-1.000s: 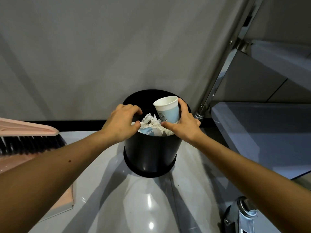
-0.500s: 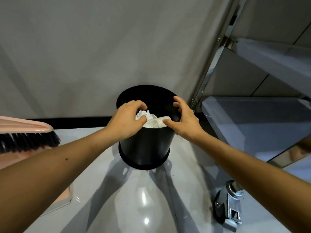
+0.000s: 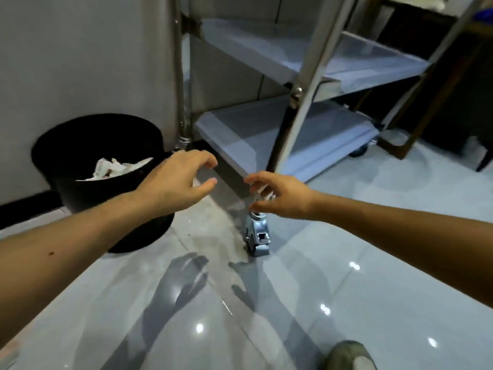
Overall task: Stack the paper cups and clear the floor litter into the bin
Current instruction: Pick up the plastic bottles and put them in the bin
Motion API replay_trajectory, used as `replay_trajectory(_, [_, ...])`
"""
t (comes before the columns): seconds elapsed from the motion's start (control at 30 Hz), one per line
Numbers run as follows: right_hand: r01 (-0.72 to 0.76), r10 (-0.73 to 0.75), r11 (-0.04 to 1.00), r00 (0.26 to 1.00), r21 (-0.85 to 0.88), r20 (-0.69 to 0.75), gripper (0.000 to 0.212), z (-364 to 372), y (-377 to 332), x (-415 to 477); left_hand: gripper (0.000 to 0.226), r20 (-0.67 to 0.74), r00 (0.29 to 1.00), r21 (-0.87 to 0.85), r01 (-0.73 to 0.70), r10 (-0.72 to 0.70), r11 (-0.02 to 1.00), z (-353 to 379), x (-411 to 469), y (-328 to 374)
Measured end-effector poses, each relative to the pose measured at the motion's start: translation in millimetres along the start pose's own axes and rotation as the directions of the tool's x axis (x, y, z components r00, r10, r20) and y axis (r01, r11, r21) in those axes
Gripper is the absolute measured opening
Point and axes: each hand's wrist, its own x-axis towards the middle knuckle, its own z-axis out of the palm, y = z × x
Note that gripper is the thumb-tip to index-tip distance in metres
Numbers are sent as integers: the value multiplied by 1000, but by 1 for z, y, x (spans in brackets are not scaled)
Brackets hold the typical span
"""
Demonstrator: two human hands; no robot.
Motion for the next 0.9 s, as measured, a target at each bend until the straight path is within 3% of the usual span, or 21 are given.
replay_trajectory(0.2, [-132,140,983,989,-124,53,59,-42,62,-60,69,188,967,91,-192,172,977,28,11,80])
replay_trajectory(0.5, [-137,136,990,990,-32,-35,61,-77,197,-114,44,166,979,71,-127,114,989,97,57,185])
replay_trajectory(0.7, [-230,264,952,952,203,-155,54,-117,316,-179,48,211,971,40,-124,113,992,175,122,299])
replay_trajectory(0.9, [-311,381,902,899,301,-215,51,-159,423,-241,51,276,944,26,-193,179,981,247,172,417])
